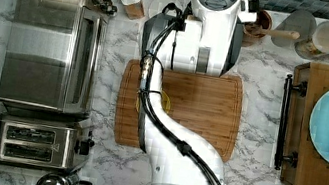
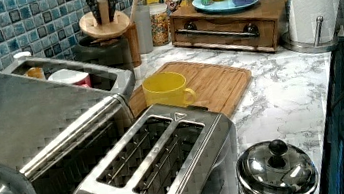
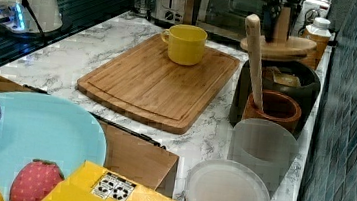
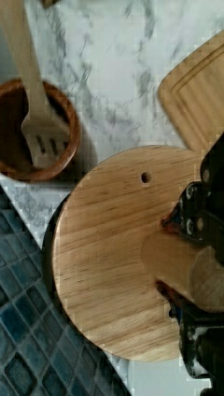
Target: Put the lid on the tea container.
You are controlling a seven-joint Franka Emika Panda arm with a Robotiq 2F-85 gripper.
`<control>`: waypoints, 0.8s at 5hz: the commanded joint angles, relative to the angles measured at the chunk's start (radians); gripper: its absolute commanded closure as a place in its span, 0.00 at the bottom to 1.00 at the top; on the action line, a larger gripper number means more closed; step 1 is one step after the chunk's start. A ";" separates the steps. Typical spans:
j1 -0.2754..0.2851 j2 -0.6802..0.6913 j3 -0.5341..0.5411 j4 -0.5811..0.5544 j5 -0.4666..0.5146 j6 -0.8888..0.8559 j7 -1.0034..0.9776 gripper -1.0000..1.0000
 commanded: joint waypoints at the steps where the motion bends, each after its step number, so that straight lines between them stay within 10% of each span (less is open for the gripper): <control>1: 0.013 -0.014 -0.002 0.198 0.008 0.075 0.064 1.00; 2: 0.026 0.033 -0.015 0.279 -0.010 -0.016 0.078 1.00; 3: 0.032 0.051 -0.018 0.284 0.003 -0.030 0.065 0.00; 4: 0.027 0.054 -0.002 0.260 0.014 -0.016 0.039 0.00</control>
